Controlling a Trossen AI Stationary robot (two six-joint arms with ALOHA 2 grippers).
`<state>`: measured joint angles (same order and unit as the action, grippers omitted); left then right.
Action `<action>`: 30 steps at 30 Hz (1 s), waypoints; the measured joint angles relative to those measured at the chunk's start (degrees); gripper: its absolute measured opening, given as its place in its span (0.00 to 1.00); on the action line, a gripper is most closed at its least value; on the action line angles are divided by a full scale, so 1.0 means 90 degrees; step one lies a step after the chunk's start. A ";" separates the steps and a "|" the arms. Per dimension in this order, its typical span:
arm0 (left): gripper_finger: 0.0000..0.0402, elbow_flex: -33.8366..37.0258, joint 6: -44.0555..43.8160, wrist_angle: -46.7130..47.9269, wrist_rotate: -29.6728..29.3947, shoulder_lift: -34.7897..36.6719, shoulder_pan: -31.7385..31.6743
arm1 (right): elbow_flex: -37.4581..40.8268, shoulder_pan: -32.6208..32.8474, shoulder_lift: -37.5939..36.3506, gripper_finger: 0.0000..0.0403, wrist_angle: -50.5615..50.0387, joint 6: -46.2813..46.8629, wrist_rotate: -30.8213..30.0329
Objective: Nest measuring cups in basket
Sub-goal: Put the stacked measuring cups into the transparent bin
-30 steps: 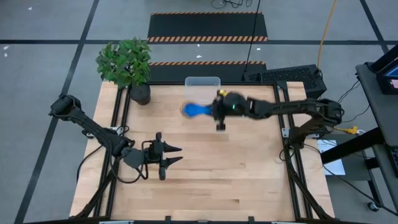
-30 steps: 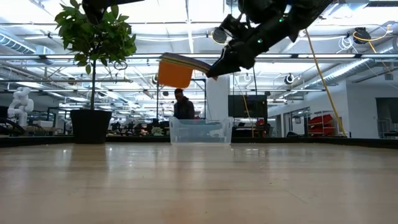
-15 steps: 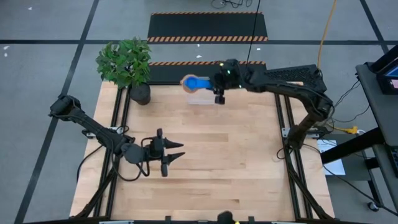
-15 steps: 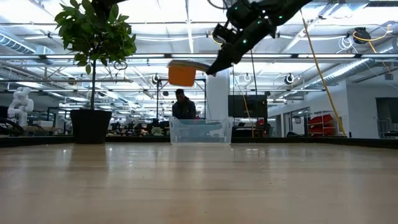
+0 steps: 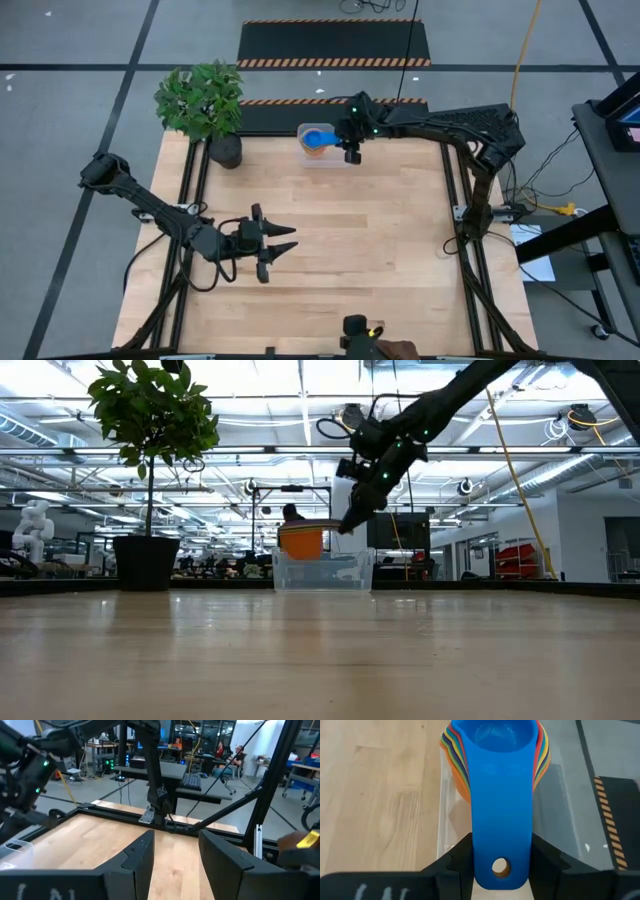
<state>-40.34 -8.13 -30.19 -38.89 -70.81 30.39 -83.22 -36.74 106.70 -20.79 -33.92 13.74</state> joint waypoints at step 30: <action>0.40 0.0000 -0.0004 0.0043 0.0004 0.0000 0.0007 | 0.0002 -0.0007 0.0665 0.30 0.0298 -0.0360 -0.0362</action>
<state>-40.34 -8.16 -29.80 -38.85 -70.81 30.46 -83.20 -36.80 112.68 -18.10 -37.17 10.48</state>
